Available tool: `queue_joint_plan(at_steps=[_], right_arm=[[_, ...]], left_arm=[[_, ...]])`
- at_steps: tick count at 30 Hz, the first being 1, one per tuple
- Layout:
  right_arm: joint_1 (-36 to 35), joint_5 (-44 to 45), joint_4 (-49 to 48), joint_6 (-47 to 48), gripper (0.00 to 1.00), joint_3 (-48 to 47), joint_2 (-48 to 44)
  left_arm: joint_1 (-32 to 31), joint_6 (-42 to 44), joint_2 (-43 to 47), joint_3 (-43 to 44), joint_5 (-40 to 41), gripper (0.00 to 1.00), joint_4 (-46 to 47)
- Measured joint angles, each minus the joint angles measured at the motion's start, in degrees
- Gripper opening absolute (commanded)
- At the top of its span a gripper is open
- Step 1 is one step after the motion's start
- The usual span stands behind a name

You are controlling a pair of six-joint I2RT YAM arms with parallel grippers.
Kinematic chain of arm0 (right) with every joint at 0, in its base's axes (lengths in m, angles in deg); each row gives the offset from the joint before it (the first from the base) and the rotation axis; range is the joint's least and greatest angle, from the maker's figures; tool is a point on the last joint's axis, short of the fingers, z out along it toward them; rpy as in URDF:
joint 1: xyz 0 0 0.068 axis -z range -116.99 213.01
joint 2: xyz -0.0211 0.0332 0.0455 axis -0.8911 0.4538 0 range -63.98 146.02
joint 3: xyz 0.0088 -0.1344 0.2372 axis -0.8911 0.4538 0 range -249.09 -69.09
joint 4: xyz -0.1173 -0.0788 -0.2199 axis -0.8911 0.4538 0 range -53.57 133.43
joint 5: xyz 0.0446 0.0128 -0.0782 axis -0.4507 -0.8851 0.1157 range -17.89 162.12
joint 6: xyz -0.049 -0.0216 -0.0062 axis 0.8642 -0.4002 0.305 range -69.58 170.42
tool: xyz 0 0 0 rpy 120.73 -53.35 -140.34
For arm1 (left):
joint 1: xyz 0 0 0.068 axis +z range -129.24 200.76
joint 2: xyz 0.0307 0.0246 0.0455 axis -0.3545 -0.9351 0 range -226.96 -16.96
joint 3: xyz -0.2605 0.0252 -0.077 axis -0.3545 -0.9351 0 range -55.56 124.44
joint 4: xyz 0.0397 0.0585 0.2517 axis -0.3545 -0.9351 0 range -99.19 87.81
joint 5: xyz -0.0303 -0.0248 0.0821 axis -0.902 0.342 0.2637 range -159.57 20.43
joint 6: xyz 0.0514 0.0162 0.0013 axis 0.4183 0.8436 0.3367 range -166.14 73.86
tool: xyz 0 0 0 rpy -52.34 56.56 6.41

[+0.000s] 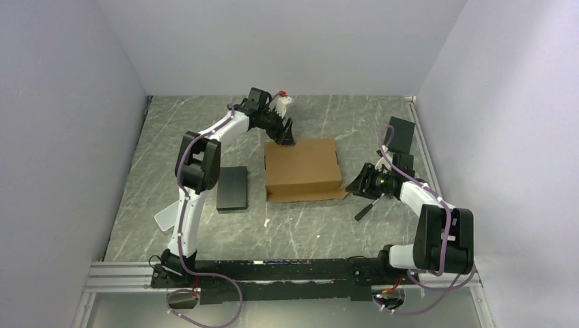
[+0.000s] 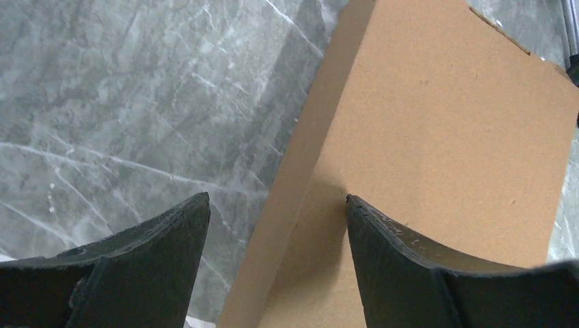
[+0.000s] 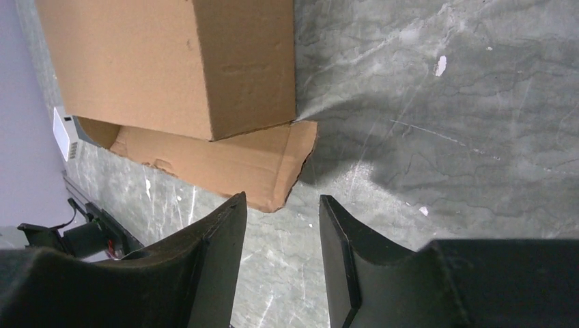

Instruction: Fold the paper box

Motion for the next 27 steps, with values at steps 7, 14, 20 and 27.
queue_joint_plan(at_steps=[7, 14, 20, 27], right_arm=[[-3.58, 3.50, 0.46, 1.73, 0.44, -2.93, 4.04], [-4.94, 7.32, 0.50, 2.82, 0.41, -3.34, 3.02], [-5.29, 9.05, 0.85, 3.45, 0.39, -4.15, 3.19], [-6.01, 8.17, 2.16, 3.67, 0.38, -4.28, 3.87]], left_arm=[[0.48, -4.39, 2.78, -5.46, -0.26, 0.74, 2.38], [0.61, -10.08, 6.16, -11.43, 1.57, 0.72, 4.87], [0.61, -16.92, 7.96, -14.69, 3.78, 0.71, 5.97], [0.50, -21.73, 9.97, -17.84, 5.68, 0.74, 6.62]])
